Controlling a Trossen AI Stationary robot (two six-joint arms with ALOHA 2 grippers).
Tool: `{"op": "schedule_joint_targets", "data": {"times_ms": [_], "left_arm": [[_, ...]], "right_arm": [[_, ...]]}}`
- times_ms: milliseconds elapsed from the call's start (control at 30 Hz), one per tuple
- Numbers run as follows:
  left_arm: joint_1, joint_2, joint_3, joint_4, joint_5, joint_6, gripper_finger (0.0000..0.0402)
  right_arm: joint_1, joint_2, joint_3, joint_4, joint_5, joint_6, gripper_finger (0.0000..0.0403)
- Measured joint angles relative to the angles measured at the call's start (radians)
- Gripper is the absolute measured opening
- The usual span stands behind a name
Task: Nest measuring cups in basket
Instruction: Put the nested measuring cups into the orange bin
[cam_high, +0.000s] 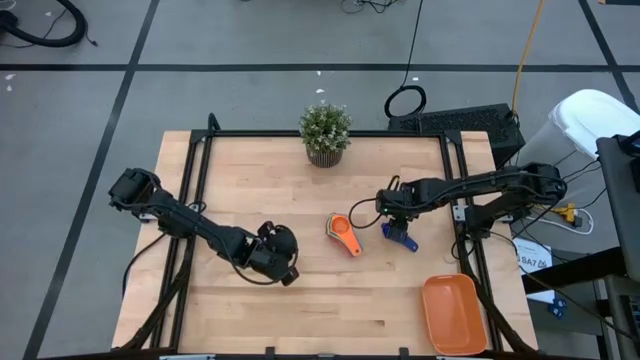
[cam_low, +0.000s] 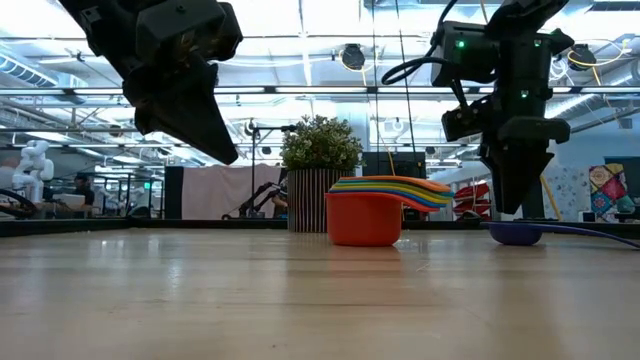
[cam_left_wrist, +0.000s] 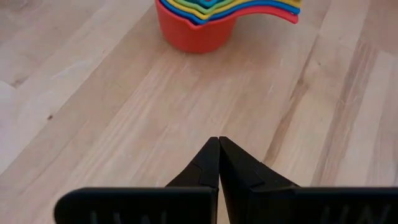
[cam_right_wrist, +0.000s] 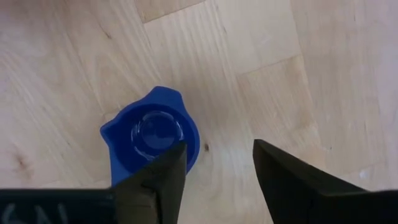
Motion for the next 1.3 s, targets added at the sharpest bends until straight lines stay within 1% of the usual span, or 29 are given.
{"op": "schedule_joint_targets", "data": {"times_ms": [200,367,433,700,833,900,967,1033,1100,1233,1267,1300], "left_arm": [[-0.003,0.0,0.0,0.0,-0.002,-0.008,0.0008],[-0.012,0.0,0.0,0.0,-0.02,-0.017,0.0008],[-0.02,0.0,0.0,0.001,-0.032,-0.023,0.0008],[-0.032,0.0,0.0,0.0,-0.052,-0.026,0.0008],[-0.032,0.0,0.0,0.0,-0.053,-0.029,0.0008],[-0.032,0.0,0.0,0.0,-0.053,-0.034,0.0008],[-0.032,0.0,0.0,0.0,-0.053,-0.036,0.0008],[-0.032,0.0,0.0,0.0,-0.053,-0.041,0.0008],[-0.032,0.0,0.0,0.0,-0.053,-0.042,0.0008],[-0.032,0.0,0.0,0.0,-0.053,-0.047,0.0008],[-0.032,0.0,0.0,0.0,-0.053,-0.05,0.0008],[-0.033,0.0,0.0,0.0,-0.053,-0.051,0.0008]], "right_arm": [[0.0,0.0,0.0,-0.003,0.0,0.011,0.0198],[0.0,0.0,-0.014,0.011,-0.001,0.028,0.0206],[0.0,0.0,-0.035,0.027,-0.022,0.037,0.0206],[0.001,0.0,-0.099,0.119,-0.029,0.041,0.0206],[0.001,0.0,-0.124,0.195,-0.032,0.042,0.0205],[0.001,0.0,-0.147,0.243,-0.055,0.046,0.0199],[0.001,-0.001,-0.171,0.287,-0.073,0.054,0.0187],[0.001,-0.004,-0.187,0.309,-0.073,0.06,0.0166],[0.001,-0.004,-0.193,0.315,-0.071,0.059,0.0131],[0.006,-0.003,-0.194,0.337,-0.069,0.037,0.0027],[0.011,-0.003,-0.196,0.358,-0.075,0.029,0.0015],[0.016,-0.003,-0.195,0.379,-0.078,0.029,0.0012]]}}
